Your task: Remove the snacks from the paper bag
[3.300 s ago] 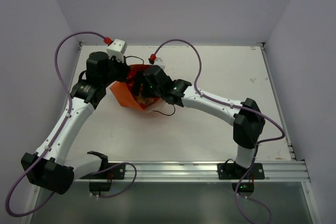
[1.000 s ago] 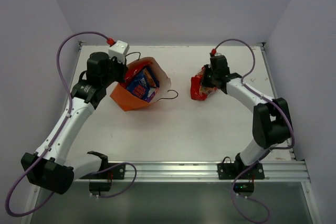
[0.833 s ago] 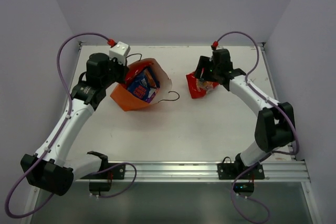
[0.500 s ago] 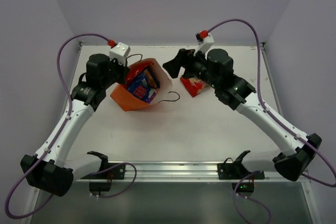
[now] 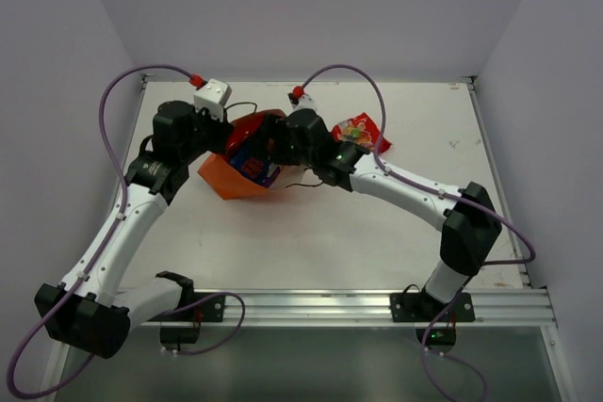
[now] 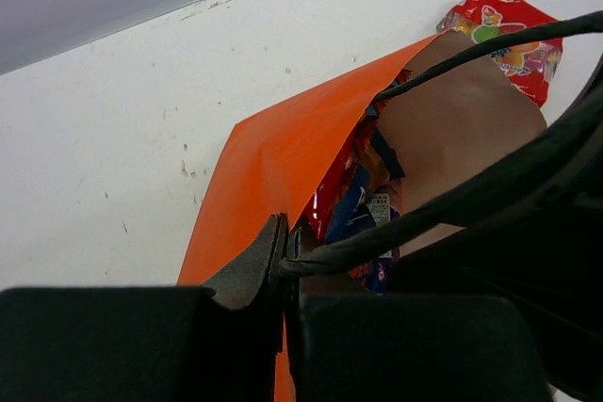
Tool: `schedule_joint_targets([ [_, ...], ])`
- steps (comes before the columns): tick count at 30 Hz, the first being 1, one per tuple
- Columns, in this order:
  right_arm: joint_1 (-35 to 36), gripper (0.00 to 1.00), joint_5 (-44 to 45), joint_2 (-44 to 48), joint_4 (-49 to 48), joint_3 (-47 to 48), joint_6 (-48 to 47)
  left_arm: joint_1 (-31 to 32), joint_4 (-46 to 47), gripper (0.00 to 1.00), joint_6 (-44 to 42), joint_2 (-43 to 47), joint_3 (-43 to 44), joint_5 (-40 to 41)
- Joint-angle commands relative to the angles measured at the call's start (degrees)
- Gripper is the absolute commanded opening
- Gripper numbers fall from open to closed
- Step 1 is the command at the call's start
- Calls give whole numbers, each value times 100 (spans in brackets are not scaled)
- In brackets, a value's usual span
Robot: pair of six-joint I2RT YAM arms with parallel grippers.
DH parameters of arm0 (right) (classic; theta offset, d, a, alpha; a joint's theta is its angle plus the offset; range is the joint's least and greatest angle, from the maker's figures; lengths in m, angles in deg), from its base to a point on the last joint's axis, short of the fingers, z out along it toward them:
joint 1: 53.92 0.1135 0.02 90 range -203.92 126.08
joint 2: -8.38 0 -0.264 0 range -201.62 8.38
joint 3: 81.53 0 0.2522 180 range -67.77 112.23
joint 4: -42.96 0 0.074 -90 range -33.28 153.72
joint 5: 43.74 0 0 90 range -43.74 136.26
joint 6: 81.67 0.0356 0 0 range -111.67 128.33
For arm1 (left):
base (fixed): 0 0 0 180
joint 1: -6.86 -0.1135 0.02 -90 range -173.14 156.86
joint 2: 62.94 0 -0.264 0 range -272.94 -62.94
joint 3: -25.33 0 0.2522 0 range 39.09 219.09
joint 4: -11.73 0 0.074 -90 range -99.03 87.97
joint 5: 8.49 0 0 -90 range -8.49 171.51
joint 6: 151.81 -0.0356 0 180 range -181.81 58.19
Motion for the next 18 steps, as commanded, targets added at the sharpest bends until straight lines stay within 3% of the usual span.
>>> schedule_joint_targets([
  [1,32,76,592,-158,-434,18,700,4,338,0,162,148,12,-190],
  [10,32,74,971,-862,-601,203,1122,4,337,0,250,78,83,-172],
  [18,32,82,1077,-1127,-1514,37,1175,4,302,0,241,95,100,-260],
])
